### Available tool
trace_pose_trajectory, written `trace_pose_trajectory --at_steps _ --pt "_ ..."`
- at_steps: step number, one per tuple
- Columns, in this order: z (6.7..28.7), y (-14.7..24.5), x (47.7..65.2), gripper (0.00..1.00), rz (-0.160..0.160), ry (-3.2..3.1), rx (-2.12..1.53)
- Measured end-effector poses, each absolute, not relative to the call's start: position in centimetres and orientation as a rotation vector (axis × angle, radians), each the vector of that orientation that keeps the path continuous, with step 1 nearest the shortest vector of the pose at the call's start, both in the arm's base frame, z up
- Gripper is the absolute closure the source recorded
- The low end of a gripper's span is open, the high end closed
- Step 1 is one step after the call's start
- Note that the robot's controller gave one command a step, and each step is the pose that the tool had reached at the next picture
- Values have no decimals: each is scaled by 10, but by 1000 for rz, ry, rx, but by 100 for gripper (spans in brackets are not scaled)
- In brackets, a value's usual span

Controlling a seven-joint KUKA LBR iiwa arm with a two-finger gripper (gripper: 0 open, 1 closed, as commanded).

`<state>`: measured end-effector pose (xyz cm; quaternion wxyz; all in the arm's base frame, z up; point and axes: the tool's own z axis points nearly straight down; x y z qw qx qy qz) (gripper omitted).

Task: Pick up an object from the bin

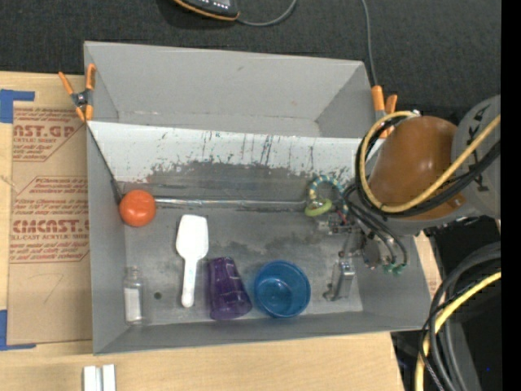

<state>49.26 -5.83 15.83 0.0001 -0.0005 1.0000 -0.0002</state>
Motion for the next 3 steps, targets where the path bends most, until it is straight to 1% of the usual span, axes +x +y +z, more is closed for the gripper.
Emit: trace_pose_trajectory --at_steps 1,2,3 --pt "158 -58 493 0 -1 3141 -1" --pt "92 -2 499 0 4 3145 -17" --pt "95 6 523 0 2 3138 -24"
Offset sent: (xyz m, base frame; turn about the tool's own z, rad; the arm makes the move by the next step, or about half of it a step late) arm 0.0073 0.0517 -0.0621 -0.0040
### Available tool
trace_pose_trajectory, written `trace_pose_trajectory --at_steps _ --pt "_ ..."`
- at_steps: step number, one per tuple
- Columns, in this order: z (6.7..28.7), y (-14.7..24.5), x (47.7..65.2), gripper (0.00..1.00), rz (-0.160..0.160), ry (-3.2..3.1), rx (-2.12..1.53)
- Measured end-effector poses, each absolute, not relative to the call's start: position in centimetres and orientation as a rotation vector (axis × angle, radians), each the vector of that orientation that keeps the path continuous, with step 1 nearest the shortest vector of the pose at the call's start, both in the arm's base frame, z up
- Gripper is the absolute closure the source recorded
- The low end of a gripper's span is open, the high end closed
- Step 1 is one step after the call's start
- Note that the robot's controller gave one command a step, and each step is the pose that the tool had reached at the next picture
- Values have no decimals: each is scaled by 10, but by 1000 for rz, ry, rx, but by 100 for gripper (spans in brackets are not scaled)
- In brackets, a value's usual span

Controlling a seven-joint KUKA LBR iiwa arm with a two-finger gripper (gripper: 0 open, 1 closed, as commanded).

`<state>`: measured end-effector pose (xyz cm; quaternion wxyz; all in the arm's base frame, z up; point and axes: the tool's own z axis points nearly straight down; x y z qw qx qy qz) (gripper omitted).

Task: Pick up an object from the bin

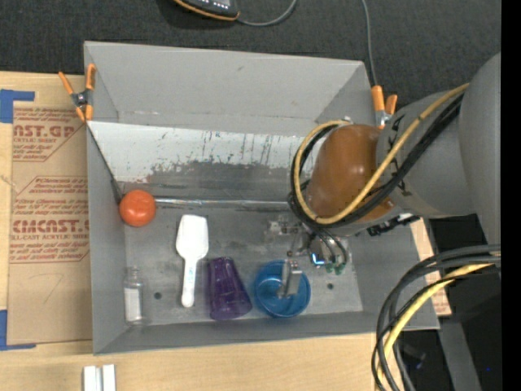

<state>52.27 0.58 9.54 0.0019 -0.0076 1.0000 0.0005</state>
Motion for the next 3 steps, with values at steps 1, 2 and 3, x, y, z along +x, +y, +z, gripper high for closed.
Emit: trace_pose_trajectory --at_steps 1,2,3 --pt "70 -20 490 0 5 3139 7" --pt "72 43 496 100 4 3121 -65" --pt "72 43 496 100 4 3121 -65"
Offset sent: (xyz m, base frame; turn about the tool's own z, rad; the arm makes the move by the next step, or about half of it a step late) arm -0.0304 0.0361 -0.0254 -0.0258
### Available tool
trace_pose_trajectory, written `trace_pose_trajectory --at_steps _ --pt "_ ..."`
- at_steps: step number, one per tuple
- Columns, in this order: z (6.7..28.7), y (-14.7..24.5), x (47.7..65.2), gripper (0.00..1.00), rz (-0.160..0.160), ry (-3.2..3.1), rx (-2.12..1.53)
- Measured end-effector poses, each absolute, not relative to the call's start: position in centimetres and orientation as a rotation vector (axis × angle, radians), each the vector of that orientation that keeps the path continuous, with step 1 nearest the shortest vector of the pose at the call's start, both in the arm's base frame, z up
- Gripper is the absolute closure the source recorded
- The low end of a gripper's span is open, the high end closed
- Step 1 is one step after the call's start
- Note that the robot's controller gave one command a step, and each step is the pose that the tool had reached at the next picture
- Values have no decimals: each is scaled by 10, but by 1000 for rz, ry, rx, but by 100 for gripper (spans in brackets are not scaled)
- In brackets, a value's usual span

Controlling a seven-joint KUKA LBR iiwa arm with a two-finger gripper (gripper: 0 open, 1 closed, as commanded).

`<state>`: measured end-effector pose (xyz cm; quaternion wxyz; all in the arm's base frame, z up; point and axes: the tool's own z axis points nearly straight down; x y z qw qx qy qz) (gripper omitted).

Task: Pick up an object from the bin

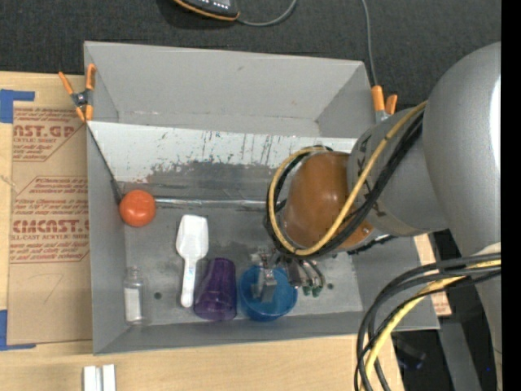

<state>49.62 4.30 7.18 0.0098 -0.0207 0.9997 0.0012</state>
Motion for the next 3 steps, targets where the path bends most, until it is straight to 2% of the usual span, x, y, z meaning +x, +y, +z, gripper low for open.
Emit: trace_pose_trajectory --at_steps 1,2,3 --pt "165 41 488 100 6 3127 -34" --pt "133 43 499 100 4 3118 -53" --pt "93 73 499 100 9 3124 33"
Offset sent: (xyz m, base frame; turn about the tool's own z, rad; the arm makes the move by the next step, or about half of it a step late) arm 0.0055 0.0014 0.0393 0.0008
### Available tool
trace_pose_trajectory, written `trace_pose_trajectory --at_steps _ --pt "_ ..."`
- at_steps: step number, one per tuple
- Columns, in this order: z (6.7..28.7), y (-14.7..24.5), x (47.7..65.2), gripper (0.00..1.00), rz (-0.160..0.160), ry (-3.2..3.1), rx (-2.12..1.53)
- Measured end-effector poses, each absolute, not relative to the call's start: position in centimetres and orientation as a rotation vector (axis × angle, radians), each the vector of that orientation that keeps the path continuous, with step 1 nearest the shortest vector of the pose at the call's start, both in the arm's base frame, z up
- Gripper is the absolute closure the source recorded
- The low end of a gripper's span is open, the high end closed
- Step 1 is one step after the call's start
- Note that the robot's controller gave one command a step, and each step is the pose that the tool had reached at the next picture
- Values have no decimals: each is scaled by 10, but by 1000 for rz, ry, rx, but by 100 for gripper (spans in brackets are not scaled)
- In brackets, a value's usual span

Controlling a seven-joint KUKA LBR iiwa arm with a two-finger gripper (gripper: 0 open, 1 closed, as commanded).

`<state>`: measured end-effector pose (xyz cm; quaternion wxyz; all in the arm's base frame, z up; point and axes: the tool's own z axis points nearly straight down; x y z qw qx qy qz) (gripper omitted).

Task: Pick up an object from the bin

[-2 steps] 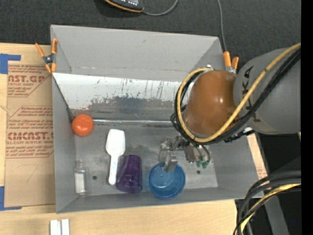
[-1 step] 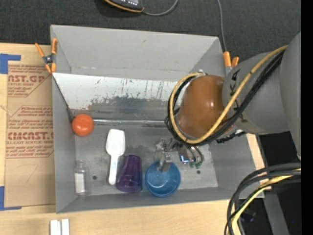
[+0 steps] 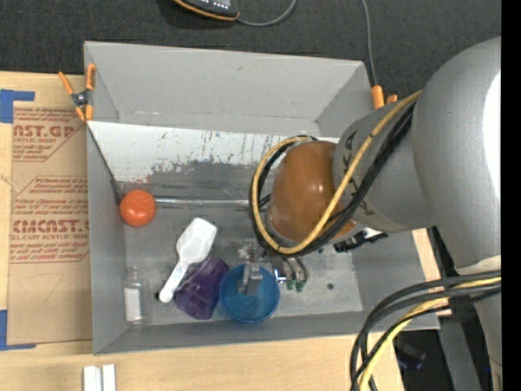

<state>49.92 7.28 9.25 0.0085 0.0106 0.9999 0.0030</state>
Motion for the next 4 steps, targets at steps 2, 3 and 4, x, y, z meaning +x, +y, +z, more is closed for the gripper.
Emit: trace_pose_trajectory --at_steps 2,3,4 --pt "300 65 497 100 12 3112 59" --pt "296 65 496 100 9 3121 59" --pt "243 86 498 100 8 3107 -130"
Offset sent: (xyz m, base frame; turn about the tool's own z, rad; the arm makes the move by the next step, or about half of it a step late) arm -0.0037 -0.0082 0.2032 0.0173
